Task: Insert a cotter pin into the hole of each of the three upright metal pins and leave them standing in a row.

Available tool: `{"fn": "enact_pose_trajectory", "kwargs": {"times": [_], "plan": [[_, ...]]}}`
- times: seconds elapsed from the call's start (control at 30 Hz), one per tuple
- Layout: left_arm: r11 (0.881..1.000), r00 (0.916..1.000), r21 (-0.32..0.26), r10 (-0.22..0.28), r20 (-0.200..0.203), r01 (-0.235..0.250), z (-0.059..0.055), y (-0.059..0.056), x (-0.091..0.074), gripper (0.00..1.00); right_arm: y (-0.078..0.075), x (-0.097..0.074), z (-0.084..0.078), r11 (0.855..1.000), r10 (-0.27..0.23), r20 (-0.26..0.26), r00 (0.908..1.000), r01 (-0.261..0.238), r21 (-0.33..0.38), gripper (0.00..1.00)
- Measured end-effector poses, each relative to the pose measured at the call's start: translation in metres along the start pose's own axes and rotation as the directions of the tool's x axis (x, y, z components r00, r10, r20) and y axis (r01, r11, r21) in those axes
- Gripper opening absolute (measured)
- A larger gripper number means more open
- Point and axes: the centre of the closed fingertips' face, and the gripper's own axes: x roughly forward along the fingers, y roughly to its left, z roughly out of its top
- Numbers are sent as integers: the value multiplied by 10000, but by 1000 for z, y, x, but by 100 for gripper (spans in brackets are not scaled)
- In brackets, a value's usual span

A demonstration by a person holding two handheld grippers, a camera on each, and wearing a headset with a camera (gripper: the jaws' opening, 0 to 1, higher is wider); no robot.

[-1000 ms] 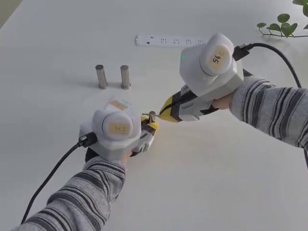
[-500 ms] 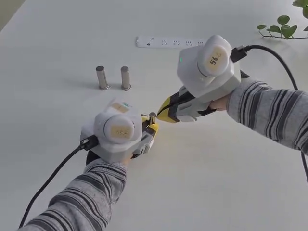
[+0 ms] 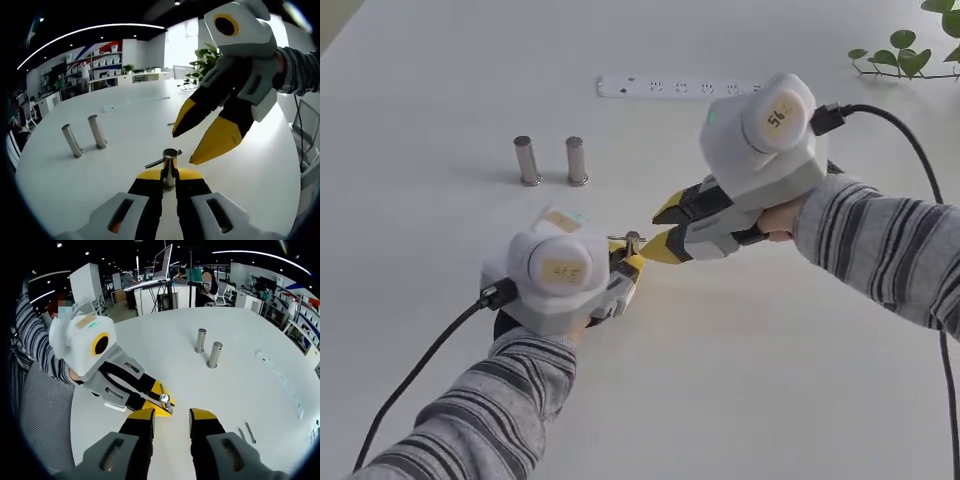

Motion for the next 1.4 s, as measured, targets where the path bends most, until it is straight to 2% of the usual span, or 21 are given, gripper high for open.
{"fn": "enact_pose_trajectory", "kwargs": {"times": [0.03,0.17,0.3,0.4,0.53,0.73,0.9,1.1,1.3,1.4], "plan": [[10000,10000,-32,-15,-4,15,0,0,0,5,-3,-1,-2,9994,-145,52,9999,143,315,26],[9997,9998,-110,-212,-52,211,0,0,-1,5,-4,-6,-5,9914,-189,544,9983,116,1302,27],[9994,9993,-6,-350,-138,350,-1,5,-3,5,-10,-11,-14,9880,-537,536,9971,453,1474,29],[9993,9992,125,-356,-185,358,-1,11,-7,5,-13,-16,-17,9808,-743,732,9945,596,1858,31],[9996,9997,165,-235,-59,236,4,22,-11,5,-23,-19,-23,9752,-1054,890,9904,854,2041,34],[9998,10000,188,9,-97,-7,4,42,-17,5,-18,-14,-27,9688,-1089,1060,9884,816,2341,39],[9992,9991,10,403,-124,-403,4,63,-21,5,-8,-13,-33,9649,-1064,951,9898,798,2500,39],[9975,9972,10,711,-233,-711,0,82,-22,5,-7,-12,-34,9604,-1068,991,9893,768,2678,39],[9974,9968,41,720,-358,-719,-5,92,-22,5,-10,-12,-38,9574,-1096,905,9899,806,2773,38],[9982,9980,-102,583,-263,-586,-5,93,-22,5,-13,-12,-41,9563,-1098,859,9902,817,2807,38]]}}
